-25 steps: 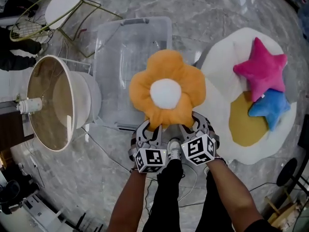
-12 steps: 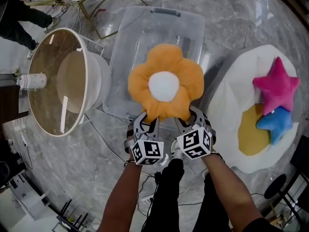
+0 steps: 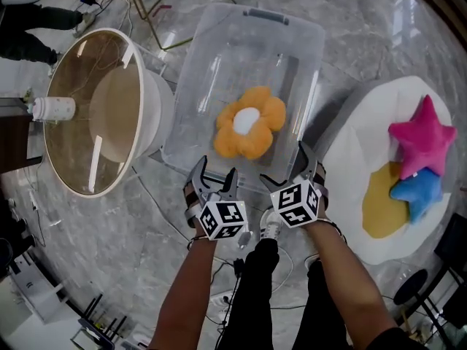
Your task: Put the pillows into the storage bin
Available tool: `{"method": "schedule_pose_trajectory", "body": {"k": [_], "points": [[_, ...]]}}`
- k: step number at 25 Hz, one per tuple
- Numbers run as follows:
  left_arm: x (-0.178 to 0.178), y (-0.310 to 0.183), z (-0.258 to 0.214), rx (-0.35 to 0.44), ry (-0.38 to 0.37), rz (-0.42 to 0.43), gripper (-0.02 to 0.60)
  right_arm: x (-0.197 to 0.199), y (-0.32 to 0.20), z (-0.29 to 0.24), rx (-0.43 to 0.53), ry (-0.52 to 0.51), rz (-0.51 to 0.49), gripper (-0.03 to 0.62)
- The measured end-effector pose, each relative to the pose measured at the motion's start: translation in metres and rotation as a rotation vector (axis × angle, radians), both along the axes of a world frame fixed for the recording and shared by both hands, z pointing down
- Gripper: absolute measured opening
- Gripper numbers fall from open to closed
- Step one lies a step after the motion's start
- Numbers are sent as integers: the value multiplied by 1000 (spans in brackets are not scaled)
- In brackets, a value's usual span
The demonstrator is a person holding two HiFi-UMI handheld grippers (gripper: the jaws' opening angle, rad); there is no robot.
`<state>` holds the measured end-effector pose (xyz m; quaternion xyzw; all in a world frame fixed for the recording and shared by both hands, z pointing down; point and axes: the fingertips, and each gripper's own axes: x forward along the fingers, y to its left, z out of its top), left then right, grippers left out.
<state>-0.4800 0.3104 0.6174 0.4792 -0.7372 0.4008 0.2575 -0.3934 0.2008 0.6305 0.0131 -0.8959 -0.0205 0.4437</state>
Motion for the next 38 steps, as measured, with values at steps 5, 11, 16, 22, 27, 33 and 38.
{"method": "schedule_pose_trajectory", "body": {"k": [5, 11, 16, 22, 27, 33, 38], "points": [[5, 4, -3, 14, 6, -13, 337, 8, 11, -3, 5, -7, -22, 595], [19, -6, -11, 19, 2, -2, 336, 15, 6, -21, -13, -72, 8, 598], [37, -27, -16, 32, 3, 28, 337, 35, -13, -30, -11, -99, 62, 598], [87, -72, -21, 41, 17, 101, 336, 95, -57, -31, 22, -85, 152, 598], [148, -123, -26, 42, 38, 212, 336, 166, -102, -34, 42, -62, 258, 598], [249, -197, -27, 58, 58, 364, 336, 278, -166, -28, 64, -25, 391, 598], [333, -253, -21, 52, 70, 478, 336, 383, -208, -17, 46, 0, 555, 598]]}}
